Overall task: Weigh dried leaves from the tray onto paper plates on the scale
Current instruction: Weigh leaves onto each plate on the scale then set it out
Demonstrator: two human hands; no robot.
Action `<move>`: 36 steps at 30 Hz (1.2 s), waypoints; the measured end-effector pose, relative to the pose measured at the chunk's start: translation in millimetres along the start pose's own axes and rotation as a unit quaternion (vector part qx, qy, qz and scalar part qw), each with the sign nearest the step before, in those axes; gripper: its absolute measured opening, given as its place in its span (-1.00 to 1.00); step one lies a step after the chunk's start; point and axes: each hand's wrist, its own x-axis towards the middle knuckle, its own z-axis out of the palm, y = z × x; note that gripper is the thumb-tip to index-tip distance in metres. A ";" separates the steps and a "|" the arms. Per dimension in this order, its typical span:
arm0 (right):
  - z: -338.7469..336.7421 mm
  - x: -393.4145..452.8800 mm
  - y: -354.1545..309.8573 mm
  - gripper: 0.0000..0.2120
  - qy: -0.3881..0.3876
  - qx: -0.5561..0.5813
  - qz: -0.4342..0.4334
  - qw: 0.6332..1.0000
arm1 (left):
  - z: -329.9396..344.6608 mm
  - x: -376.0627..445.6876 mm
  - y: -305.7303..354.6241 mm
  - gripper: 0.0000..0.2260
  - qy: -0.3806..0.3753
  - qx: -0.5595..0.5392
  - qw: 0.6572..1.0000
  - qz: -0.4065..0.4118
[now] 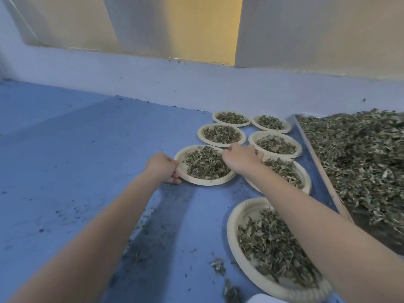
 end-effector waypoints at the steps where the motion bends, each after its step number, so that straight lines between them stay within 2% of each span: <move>1: -0.3 -0.6 1.0 -0.57 0.004 -0.011 -0.002 1.000 | 0.9 -0.8 0.0 -0.76 -0.005 -0.012 1.000 -0.002; 5: -7.0 -15.9 3.6 -0.60 0.011 -0.002 -0.030 0.999 | 1.9 -10.0 1.3 -0.55 0.023 -0.041 0.999 0.001; 10: -33.2 -65.1 3.3 -0.57 0.015 0.039 -0.073 0.996 | -3.3 -56.4 19.2 -0.71 0.096 0.036 0.992 0.080; 14: -66.9 -122.4 3.2 -0.53 0.026 0.052 -0.103 0.993 | 11.4 -118.8 52.1 -0.87 0.034 0.032 0.987 0.154; 18: -110.9 -182.3 12.2 -0.59 0.068 0.045 -0.115 0.990 | 36.6 -188.1 90.6 -0.81 -0.043 0.067 0.966 0.245; 19: -123.0 -197.6 17.4 -0.62 0.081 0.029 -0.110 0.990 | 43.0 -205.0 98.9 -0.78 -0.056 0.071 0.960 0.265; 22: -157.4 -238.9 41.3 -0.71 0.104 -0.024 -0.089 0.990 | 65.2 -249.3 121.2 -0.85 -0.086 0.078 0.944 0.309; 25: -189.9 -282.0 80.0 -0.87 0.105 -0.138 -0.043 0.984 | 103.4 -296.3 138.7 -0.83 -0.143 0.099 0.919 0.353; 28: -217.6 -321.4 126.0 -0.77 0.094 -0.237 0.022 0.967 | 153.9 -340.0 148.4 -0.94 -0.202 0.124 0.888 0.394; 32: -238.2 -353.7 197.7 -0.72 0.062 -0.241 0.109 0.962 | 222.9 -381.8 155.1 -0.91 -0.259 0.168 0.865 0.395; 36: -238.7 -375.3 262.1 -0.76 0.082 -0.209 0.156 0.962 | 271.4 -402.3 155.8 -0.80 -0.248 0.228 0.856 0.392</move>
